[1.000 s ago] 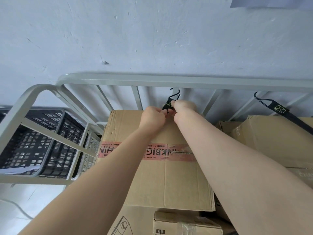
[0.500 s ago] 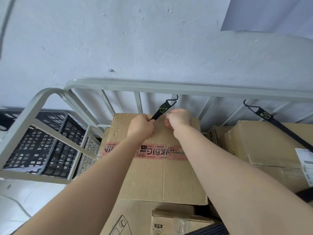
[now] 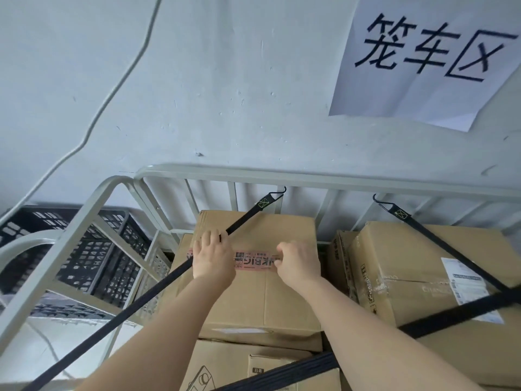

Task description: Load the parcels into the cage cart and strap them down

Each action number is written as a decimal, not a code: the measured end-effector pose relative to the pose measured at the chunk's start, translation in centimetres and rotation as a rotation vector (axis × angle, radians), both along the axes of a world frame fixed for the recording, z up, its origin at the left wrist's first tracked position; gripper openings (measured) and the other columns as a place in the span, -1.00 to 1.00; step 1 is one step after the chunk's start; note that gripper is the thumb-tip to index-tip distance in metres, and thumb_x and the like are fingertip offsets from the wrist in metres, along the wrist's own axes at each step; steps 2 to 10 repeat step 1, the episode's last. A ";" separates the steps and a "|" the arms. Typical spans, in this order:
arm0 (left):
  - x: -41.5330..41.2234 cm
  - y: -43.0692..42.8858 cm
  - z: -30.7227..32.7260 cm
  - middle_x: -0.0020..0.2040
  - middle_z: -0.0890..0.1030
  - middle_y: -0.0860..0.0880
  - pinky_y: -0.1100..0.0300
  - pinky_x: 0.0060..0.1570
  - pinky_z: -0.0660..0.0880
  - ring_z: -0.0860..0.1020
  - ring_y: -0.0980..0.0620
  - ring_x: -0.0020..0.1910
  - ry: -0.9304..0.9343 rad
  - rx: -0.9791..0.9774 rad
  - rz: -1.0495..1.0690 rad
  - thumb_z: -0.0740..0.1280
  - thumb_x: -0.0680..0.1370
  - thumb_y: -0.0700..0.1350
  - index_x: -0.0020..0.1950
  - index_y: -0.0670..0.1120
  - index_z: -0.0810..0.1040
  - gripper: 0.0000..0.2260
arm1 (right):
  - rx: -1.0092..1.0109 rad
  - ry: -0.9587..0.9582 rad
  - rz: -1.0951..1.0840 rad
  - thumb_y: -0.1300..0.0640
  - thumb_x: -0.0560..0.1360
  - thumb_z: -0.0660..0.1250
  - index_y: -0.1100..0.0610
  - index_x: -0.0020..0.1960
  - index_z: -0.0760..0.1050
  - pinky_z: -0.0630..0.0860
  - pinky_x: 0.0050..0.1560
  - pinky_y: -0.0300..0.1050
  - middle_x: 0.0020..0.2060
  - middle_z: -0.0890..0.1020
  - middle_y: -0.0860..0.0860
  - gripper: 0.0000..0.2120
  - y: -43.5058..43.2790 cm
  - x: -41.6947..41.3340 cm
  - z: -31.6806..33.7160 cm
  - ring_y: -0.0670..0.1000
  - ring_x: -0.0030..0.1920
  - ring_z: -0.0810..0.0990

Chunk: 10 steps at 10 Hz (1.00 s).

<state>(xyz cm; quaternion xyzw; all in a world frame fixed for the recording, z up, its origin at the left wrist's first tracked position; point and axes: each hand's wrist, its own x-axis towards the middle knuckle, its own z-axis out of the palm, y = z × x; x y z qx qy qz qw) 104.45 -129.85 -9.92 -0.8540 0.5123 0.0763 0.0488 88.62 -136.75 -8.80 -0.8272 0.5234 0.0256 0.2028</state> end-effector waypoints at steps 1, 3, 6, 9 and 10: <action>-0.7 2.0 0.7 0.31 0.35 -0.04 -0.01 0.44 0.16 0.23 -0.07 0.39 -0.030 0.027 -0.075 0.28 0.54 -0.07 0.34 -0.07 0.34 -0.62 | -0.022 0.038 0.049 0.00 0.56 0.30 0.06 0.27 0.51 0.49 0.15 0.02 0.11 0.58 0.02 -0.69 1.8 -1.3 0.7 0.10 0.13 0.52; -0.7 2.0 0.7 0.31 0.35 -0.04 -0.01 0.44 0.16 0.23 -0.07 0.39 -0.030 0.027 -0.075 0.28 0.54 -0.07 0.34 -0.07 0.34 -0.62 | -0.022 0.038 0.049 0.00 0.56 0.30 0.06 0.27 0.51 0.49 0.15 0.02 0.11 0.58 0.02 -0.69 1.8 -1.3 0.7 0.10 0.13 0.52; -0.7 2.0 0.7 0.31 0.35 -0.04 -0.01 0.44 0.16 0.23 -0.07 0.39 -0.030 0.027 -0.075 0.28 0.54 -0.07 0.34 -0.07 0.34 -0.62 | -0.022 0.038 0.049 0.00 0.56 0.30 0.06 0.27 0.51 0.49 0.15 0.02 0.11 0.58 0.02 -0.69 1.8 -1.3 0.7 0.10 0.13 0.52; -0.7 2.0 0.7 0.31 0.35 -0.04 -0.01 0.44 0.16 0.23 -0.07 0.39 -0.030 0.027 -0.075 0.28 0.54 -0.07 0.34 -0.07 0.34 -0.62 | -0.022 0.038 0.049 0.00 0.56 0.30 0.06 0.27 0.51 0.49 0.15 0.02 0.11 0.58 0.02 -0.69 1.8 -1.3 0.7 0.10 0.13 0.52; -0.7 2.0 0.7 0.31 0.35 -0.04 -0.01 0.44 0.16 0.23 -0.07 0.39 -0.030 0.027 -0.075 0.28 0.54 -0.07 0.34 -0.07 0.34 -0.62 | -0.022 0.038 0.049 0.00 0.56 0.30 0.06 0.27 0.51 0.49 0.15 0.02 0.11 0.58 0.02 -0.69 1.8 -1.3 0.7 0.10 0.13 0.52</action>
